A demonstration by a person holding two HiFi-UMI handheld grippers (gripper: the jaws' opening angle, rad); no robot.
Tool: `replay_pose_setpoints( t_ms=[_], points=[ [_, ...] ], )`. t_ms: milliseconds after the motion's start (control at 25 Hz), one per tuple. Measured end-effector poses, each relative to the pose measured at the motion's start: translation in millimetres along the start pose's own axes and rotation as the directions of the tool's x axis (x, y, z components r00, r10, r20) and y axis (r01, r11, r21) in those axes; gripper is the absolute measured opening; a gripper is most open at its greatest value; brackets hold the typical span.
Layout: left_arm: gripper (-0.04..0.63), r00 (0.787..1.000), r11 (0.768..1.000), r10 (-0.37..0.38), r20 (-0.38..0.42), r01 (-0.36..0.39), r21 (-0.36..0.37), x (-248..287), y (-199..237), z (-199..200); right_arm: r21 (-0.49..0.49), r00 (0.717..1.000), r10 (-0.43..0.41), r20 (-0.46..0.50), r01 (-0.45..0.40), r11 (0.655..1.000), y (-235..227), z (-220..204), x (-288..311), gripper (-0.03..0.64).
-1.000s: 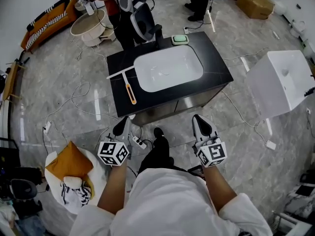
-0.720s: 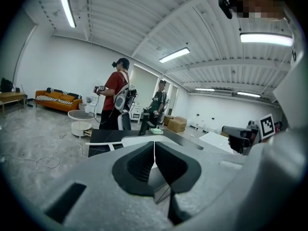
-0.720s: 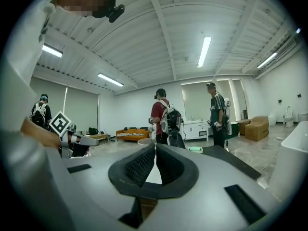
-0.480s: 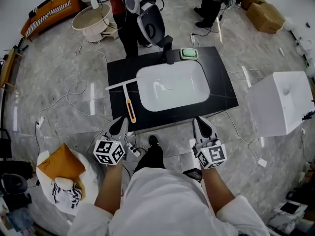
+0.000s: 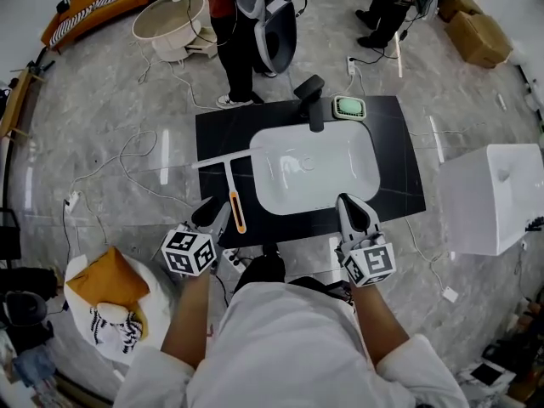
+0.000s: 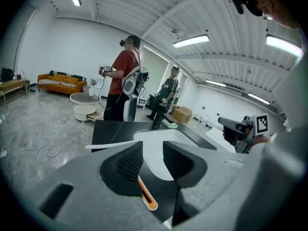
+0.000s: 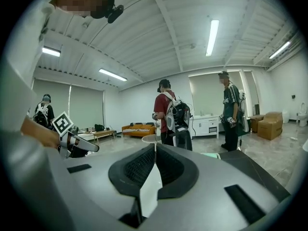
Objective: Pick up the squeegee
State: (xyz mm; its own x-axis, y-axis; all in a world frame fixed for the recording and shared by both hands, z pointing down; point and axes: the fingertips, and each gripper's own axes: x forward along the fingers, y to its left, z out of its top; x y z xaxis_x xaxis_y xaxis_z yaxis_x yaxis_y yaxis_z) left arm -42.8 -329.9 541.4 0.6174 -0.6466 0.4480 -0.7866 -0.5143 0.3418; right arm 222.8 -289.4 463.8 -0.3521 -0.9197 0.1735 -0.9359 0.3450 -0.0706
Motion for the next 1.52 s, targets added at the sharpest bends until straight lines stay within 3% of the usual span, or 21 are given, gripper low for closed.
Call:
replay_pose_setpoints(
  t_ms=[240,440,840,1240,1520],
  points=[
    [0.150,0.991,0.998,0.016,-0.135,-0.024,-0.057,18,24,-10,0.000,0.999,0.029,-0.028,-0.029,1.000,-5,-3,32,0.017],
    [0.172,0.969,0.994,0.015,-0.246,-0.042,-0.105,34,38,-20,0.019,0.997,0.054,-0.055,-0.053,0.998,-19,-16,48,0.017],
    [0.172,0.886,0.987,0.060,-0.459,-0.122,-0.107,65,63,-26,0.082,0.987,0.140,-0.074,-0.134,0.988,-53,-37,79,0.017],
    [0.173,0.810,0.977,0.048,-0.584,-0.159,-0.140,105,80,-47,0.092,0.982,0.164,-0.098,-0.155,0.984,-88,-49,91,0.017],
    [0.172,0.769,0.964,0.028,-0.639,-0.190,-0.186,126,96,-66,0.095,0.976,0.177,-0.125,-0.166,0.982,-94,-57,94,0.017]
  ],
)
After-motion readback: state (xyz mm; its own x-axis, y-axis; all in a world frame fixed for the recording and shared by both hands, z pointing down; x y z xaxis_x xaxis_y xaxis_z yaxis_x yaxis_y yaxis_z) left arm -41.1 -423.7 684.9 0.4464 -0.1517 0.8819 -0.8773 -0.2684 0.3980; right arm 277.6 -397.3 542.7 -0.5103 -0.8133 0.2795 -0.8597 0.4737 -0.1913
